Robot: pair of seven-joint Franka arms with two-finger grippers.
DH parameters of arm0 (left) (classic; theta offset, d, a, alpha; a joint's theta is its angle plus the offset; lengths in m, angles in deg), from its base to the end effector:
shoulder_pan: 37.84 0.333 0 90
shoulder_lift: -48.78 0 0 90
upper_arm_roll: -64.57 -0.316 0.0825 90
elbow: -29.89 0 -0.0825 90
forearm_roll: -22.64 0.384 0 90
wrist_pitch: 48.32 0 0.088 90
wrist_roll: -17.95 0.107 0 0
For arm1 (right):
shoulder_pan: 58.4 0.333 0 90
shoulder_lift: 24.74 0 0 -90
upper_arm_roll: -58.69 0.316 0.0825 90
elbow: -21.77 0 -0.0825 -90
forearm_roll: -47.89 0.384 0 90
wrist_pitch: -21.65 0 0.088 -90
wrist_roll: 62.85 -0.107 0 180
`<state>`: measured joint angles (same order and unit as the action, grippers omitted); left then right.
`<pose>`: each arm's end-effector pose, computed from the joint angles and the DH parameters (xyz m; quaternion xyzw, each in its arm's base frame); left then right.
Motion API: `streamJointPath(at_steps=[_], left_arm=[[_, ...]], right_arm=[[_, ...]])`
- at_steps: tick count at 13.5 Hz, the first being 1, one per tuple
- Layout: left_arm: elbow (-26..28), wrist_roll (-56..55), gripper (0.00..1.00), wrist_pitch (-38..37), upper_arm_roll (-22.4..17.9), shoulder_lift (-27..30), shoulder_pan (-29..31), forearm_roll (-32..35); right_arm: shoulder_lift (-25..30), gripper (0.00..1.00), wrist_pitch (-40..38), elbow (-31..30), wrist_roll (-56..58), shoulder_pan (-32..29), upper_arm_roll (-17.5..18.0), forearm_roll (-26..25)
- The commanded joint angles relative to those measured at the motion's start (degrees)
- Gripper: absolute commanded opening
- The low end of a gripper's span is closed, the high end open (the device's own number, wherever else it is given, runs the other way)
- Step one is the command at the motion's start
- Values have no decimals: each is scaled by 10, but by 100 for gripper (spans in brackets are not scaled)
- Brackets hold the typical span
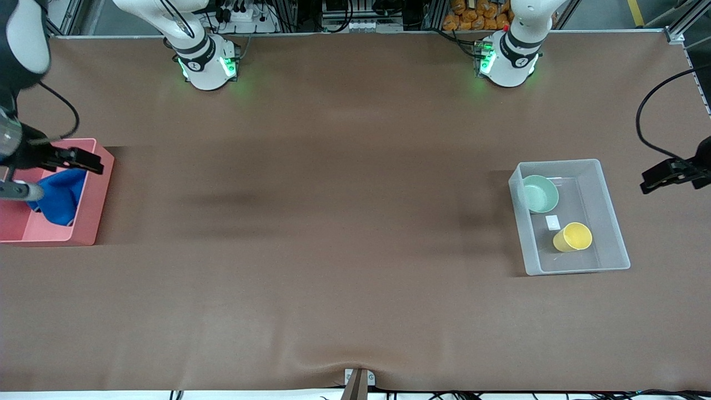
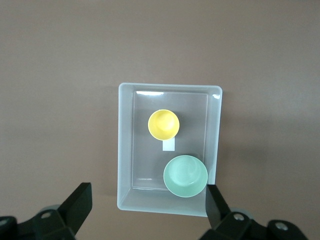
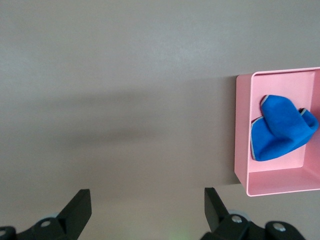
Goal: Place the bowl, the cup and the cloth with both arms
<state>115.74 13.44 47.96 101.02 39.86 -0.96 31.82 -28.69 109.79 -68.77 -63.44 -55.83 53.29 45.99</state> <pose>0.6027 0.0478 0.5950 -0.9982 -0.0408 -0.0295 0.0328 0.5681 -0.0300 0.5789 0.9978 -0.0295 -0.0556 0.0187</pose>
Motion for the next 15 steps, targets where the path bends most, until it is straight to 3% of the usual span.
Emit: streamJointPath(at_steps=[1, 2, 4, 5, 11, 15], left_arm=[[-31, 8, 100, -31, -4, 0, -2, -22], [-30, -5, 100, -32, -23, 6, -34, -36], [-29, -37, 100, -33, -174, 26, -180, -40], [-23, -34, 100, -37, -229, 38, -230, -43], [21, -31, 100, -45, -346, 81, -336, -82], [34, -25, 100, -52, -350, 91, -353, -85]], right_arm=[[38, 100, -13, -11, 5, -5, -7, 31], [44, 100, -21, -10, 5, -8, -7, 43], [44, 100, -56, 17, 6, -33, 5, 46], [44, 100, -78, 31, 10, -56, 27, 45], [46, 100, -88, 48, 28, -65, 35, 40], [45, 100, -87, 59, 29, -63, 37, 38]])
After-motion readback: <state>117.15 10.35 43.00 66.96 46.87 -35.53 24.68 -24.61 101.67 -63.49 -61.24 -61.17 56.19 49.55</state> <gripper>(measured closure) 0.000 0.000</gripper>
